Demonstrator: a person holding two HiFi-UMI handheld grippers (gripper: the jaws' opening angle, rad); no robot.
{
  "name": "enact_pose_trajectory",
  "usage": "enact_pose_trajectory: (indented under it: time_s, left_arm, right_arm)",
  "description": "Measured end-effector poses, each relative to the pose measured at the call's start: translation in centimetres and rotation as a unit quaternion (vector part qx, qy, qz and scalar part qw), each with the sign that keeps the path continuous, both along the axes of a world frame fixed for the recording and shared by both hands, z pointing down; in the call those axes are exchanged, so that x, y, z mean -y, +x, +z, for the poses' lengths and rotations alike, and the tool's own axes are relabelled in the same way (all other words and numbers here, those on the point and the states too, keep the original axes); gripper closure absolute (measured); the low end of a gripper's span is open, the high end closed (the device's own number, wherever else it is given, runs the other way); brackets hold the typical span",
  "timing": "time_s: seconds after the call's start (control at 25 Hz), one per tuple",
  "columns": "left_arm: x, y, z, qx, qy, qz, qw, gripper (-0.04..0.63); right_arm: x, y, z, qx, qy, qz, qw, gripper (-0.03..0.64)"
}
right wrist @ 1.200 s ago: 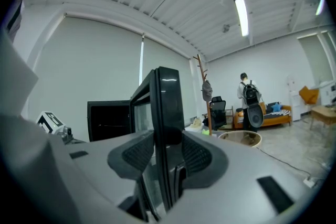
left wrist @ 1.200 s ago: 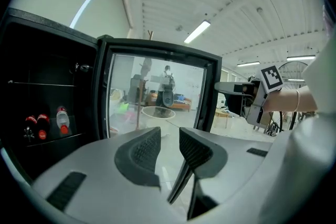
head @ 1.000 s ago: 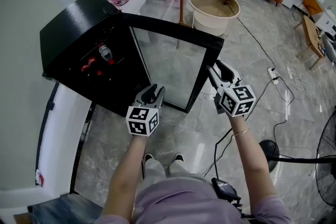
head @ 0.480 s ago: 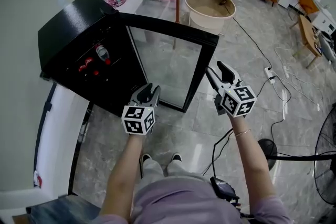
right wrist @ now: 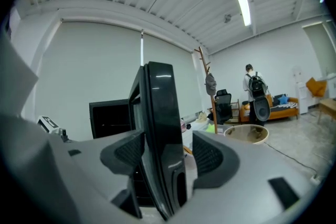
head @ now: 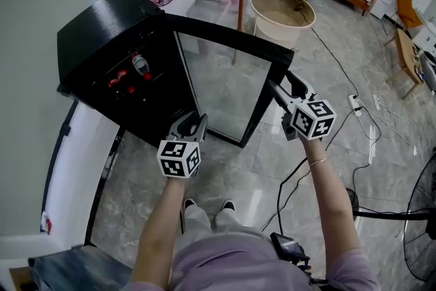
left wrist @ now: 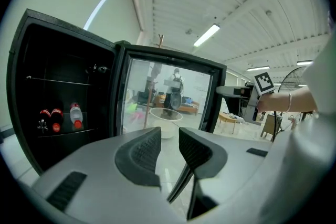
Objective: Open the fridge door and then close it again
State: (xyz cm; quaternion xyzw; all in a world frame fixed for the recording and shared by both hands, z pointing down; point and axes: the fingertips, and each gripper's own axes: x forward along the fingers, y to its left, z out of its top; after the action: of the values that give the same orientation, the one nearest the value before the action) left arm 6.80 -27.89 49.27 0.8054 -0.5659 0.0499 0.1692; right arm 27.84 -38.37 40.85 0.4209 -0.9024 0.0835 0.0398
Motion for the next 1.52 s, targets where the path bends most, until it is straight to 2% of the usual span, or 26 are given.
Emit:
enact_pose_trajectory:
  time_s: [0.24,0.56,1.08,1.52]
  left_arm:
    - [-0.9,-0.6,0.2,-0.002,-0.003,-0.011,0.9999,0.494]
    - [-1.4,-0.4,-0.5,-0.011,0.002,-0.013,0.9998,0.500]
    - [-4.9,1.8,0.3,-0.002,-0.007,0.007,1.0000,0.502]
    - [-8.0,-0.3,-0.5,-0.008,0.002,-0.020,0.9998,0.503]
  right_arm:
    - [0.0,-1.1,0.5,-0.005,-0.001,-0.025,1.000,0.342]
    - [-1.5,-1.6,0.4,-0.015,0.008,-0.023,1.000,0.384]
    - [-8.8,-4.7,0.5,-0.031,0.020,-0.074,0.997,0.405]
    - [-14.2,-8.5,0.6,-0.056,0.035,-0.105,0.992,0.417]
